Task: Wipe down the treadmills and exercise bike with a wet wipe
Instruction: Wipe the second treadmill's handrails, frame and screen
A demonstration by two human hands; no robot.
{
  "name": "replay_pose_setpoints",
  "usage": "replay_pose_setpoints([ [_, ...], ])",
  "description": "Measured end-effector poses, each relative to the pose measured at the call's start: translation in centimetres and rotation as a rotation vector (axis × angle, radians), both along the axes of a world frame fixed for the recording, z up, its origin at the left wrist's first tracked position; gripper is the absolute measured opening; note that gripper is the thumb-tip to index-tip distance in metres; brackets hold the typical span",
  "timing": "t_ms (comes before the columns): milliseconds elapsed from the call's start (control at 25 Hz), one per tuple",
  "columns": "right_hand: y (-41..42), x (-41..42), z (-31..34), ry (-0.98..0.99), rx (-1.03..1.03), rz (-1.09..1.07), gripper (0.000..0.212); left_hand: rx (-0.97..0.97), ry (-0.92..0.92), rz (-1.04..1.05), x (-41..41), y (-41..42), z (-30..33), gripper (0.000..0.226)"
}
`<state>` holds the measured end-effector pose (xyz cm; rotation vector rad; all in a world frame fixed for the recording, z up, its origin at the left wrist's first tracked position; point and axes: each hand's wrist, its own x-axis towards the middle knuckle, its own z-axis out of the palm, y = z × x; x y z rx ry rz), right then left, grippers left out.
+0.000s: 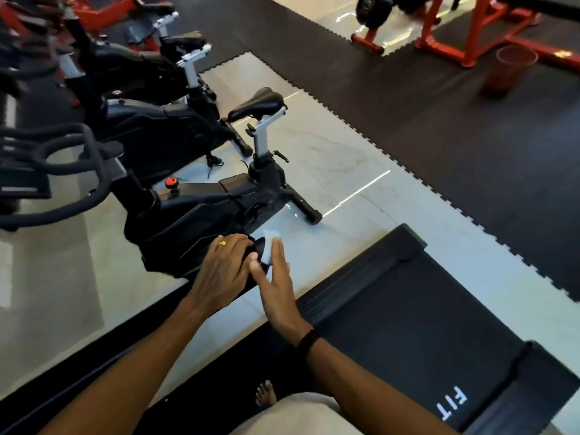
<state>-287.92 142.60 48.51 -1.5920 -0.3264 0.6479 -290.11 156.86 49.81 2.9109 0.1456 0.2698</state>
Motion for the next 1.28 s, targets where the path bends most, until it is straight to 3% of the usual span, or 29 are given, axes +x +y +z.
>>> replay_pose_setpoints([
  [80,0.8,1.7,0.0,0.197,0.101,-0.141,0.040,0.067,0.006,-0.033,0.1,0.4,-0.6,0.047],
  [240,0.8,1.0,-1.2,0.390,0.127,-0.201,0.050,0.086,-0.040,-0.009,0.2,0.3,-0.6,0.044],
  [280,0.6,0.0,-1.4,0.373,0.142,-0.219,0.055,0.075,-0.057,-0.009,0.2,0.1,-0.7,0.047],
  [400,1.2,-2.1,-1.3,0.352,0.197,-0.290,0.102,0.053,-0.078,-0.028,0.1,0.0,-0.8,0.056],
  [440,1.8,-1.8,-1.6,0.344,0.195,-0.314,0.107,0.046,-0.076,-0.030,0.2,0.2,-1.0,0.056],
  [600,3.6,-0.6,-2.4,0.401,0.180,-0.393,0.084,0.019,-0.071,-0.025,0.5,0.5,-1.0,0.057],
  [840,4.4,-3.6,-0.3,0.466,0.363,-0.506,0.057,-0.063,-0.075,-0.039,0.3,0.2,-0.9,0.040],
  [1080,5.9,-5.7,-0.7,0.524,0.325,-0.521,0.062,-0.119,-0.045,-0.049,0.2,0.3,-0.7,0.044],
  [1200,7.3,-7.3,1.5,0.577,0.455,-0.550,0.061,-0.234,-0.012,-0.005,0.4,0.9,-0.5,0.048],
  [1280,8.0,-6.6,0.8,0.545,0.409,-0.606,0.067,-0.331,-0.047,0.015,0.5,1.5,-0.2,0.052],
])
